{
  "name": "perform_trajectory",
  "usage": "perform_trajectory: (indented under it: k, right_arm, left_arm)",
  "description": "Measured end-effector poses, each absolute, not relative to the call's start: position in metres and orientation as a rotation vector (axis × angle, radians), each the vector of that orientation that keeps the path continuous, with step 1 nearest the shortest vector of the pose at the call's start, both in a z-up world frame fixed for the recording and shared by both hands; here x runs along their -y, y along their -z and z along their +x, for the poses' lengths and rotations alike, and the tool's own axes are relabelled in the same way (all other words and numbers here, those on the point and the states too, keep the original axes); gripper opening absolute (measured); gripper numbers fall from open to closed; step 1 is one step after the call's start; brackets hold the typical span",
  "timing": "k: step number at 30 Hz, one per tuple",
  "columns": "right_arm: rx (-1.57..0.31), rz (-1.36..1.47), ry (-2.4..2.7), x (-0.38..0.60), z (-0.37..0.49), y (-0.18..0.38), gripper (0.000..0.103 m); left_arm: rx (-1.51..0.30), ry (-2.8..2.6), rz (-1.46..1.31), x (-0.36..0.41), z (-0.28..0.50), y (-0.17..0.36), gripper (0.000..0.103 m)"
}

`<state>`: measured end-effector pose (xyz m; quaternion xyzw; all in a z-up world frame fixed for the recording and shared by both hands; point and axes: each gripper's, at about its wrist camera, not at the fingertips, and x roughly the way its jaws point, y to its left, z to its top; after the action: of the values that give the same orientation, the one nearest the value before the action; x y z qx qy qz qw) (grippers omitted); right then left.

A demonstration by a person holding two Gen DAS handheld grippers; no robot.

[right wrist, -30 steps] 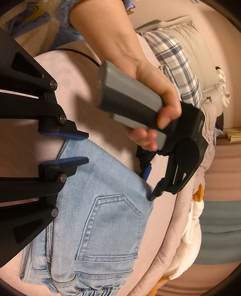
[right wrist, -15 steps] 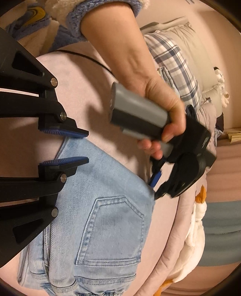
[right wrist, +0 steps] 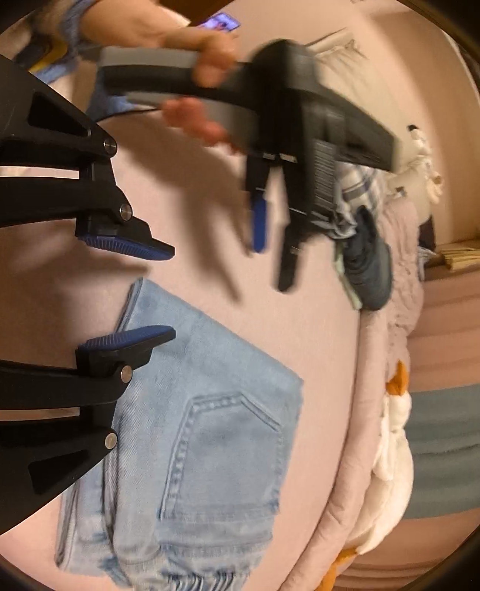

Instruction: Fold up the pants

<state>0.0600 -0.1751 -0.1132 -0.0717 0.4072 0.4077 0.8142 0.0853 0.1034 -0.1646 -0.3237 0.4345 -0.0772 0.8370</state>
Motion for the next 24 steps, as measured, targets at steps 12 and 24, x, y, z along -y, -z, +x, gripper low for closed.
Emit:
perform_trajectory:
  k: [12,24]
  right_arm:
    - [-0.86,-0.176,-0.566,0.234,0.066,0.11,0.037]
    - [-0.798,-0.115,-0.584,0.238,0.082,0.09,0.037]
  left_arm:
    - [-1.044,0.277,-0.461,-0.006,0.078,0.176,0.059]
    - [-1.049,0.265,-0.427,-0.007,0.076,0.178,0.057]
